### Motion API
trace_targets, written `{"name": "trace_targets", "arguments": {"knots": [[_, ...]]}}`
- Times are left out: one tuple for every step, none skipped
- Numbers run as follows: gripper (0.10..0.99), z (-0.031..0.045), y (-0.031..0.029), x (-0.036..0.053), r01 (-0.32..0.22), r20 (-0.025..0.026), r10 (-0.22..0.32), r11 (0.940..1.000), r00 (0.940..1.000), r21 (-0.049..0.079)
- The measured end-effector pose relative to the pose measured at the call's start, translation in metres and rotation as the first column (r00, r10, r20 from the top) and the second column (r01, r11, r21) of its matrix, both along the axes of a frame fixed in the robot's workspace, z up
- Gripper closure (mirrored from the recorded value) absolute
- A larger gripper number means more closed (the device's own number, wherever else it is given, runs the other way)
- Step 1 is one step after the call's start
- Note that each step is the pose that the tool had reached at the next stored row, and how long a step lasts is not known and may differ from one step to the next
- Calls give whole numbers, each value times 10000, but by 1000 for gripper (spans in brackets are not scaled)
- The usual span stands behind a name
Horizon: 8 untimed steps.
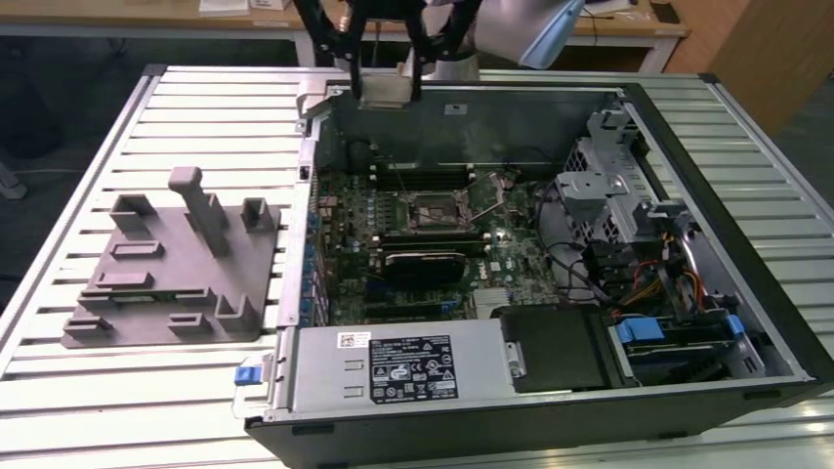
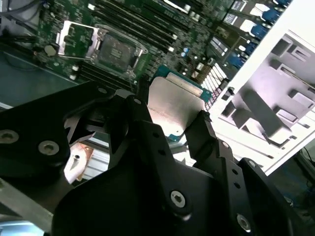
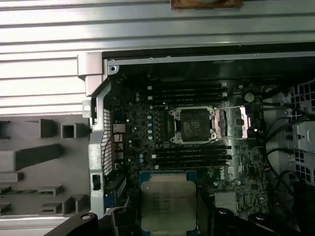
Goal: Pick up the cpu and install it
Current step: 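Pick up the cpu and move it towards the insertion slot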
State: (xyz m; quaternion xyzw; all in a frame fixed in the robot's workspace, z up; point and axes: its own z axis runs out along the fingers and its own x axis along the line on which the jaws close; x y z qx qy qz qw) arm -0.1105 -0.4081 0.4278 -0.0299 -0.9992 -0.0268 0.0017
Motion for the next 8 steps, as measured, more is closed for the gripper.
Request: {"name": "trace_targets", "arguments": {"knots": [[545, 0, 0, 44, 1, -6, -1, 10000, 10000, 0], [545, -1, 0, 94, 1, -13, -1, 10000, 10000, 0], [545, -1, 0, 138, 1, -19, -1, 10000, 10000, 0], [545, -1, 0, 182, 0, -26, 0, 10000, 10000, 0], [545, -1, 0, 226, 1, -32, -1, 10000, 10000, 0], [545, -2, 0, 272, 1, -39, -1, 10000, 10000, 0], [545, -2, 0, 317, 0, -45, 0, 10000, 10000, 0], [545, -2, 0, 360, 1, -51, -1, 10000, 10000, 0]]}}
